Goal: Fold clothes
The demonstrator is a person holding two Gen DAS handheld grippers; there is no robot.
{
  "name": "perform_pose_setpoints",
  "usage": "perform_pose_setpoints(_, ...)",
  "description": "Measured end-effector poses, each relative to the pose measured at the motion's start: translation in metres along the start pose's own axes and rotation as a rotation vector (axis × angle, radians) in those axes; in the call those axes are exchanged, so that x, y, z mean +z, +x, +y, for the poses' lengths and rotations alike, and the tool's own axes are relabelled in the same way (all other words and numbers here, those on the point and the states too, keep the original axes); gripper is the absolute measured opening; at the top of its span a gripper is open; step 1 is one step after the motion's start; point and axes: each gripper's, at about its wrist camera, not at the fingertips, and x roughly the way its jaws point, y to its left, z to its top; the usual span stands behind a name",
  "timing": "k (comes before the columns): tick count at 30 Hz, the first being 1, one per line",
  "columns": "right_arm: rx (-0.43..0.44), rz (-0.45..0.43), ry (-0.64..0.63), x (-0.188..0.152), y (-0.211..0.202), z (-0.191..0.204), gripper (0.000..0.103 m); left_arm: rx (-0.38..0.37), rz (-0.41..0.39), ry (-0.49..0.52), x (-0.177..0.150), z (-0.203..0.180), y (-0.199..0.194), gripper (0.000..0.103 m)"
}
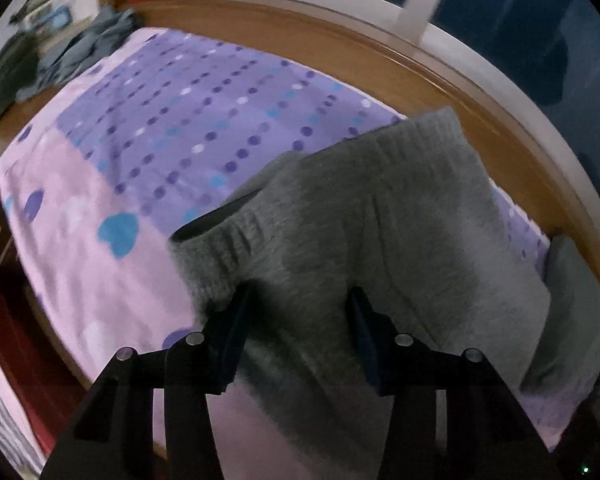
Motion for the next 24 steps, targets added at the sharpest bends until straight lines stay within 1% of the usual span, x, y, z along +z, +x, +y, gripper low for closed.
perform_pose_setpoints(1,0.007,-0.002,0.005,-0.001,-0.002,-0.001,0.071,0.001,0.002,-0.003,0.001,0.002,-0.004,0.053)
perform_pose_setpoints(3,0.043,-0.007,0.044,-0.002,-0.007,-0.008,0.071,-0.027,-0.015,-0.016,0.013,0.008,-0.014,0.054)
perform_pose_setpoints(5,0.088,-0.02,0.123,-0.001,-0.012,-0.02,0.071,-0.031,-0.087,0.004,0.023,0.01,-0.032,0.054)
perform_pose_setpoints(6,0.091,-0.024,0.165,0.0,-0.013,-0.027,0.071,-0.033,-0.141,0.048,0.031,0.007,-0.043,0.054)
perform_pose_setpoints(8,0.099,-0.027,0.268,0.003,-0.011,-0.043,0.074,-0.097,-0.198,0.186,0.049,-0.007,-0.056,0.058)
perform_pose_setpoints(9,0.119,-0.029,0.303,0.005,-0.009,-0.047,0.076,-0.189,-0.154,0.28,0.059,-0.018,-0.053,0.065)
perform_pose_setpoints(11,0.135,-0.029,0.348,0.011,-0.001,-0.048,0.077,-0.404,-0.009,0.433,0.071,-0.036,-0.038,0.066)
perform_pose_setpoints(12,0.137,-0.028,0.364,0.015,0.003,-0.046,0.077,-0.488,0.049,0.526,0.073,-0.046,-0.027,0.066)
perform_pose_setpoints(13,0.133,-0.032,0.377,0.018,0.007,-0.044,0.08,-0.461,0.088,0.592,0.073,-0.049,-0.012,0.066)
perform_pose_setpoints(14,0.112,-0.044,0.383,0.02,0.009,-0.038,0.081,-0.403,0.123,0.649,0.071,-0.051,0.003,0.066)
perform_pose_setpoints(15,0.09,-0.044,0.396,0.021,0.012,-0.034,0.081,-0.345,0.158,0.705,0.07,-0.052,0.019,0.062)
perform_pose_setpoints(16,0.063,-0.05,0.414,0.021,0.013,-0.029,0.081,-0.361,0.175,0.686,0.072,-0.041,0.031,0.056)
perform_pose_setpoints(17,0.046,-0.062,0.429,0.02,0.015,-0.024,0.081,-0.399,0.186,0.644,0.074,-0.026,0.043,0.056)
perform_pose_setpoints(18,0.042,-0.071,0.437,0.018,0.017,-0.02,0.081,-0.437,0.196,0.603,0.077,-0.012,0.055,0.054)
perform_pose_setpoints(19,0.025,-0.094,0.444,0.015,0.018,-0.017,0.081,-0.45,0.179,0.605,0.076,-0.004,0.058,0.048)
perform_pose_setpoints(20,0.008,-0.117,0.451,0.012,0.019,-0.013,0.081,-0.455,0.154,0.621,0.072,0.002,0.059,0.047)
perform_pose_setpoints(22,-0.033,-0.163,0.478,0.007,0.019,-0.008,0.081,-0.414,0.097,0.719,0.059,0.002,0.053,0.047)
perform_pose_setpoints(24,-0.093,-0.196,0.516,0.003,0.02,0.001,0.079,-0.383,0.059,0.781,0.05,0.0,0.049,0.047)
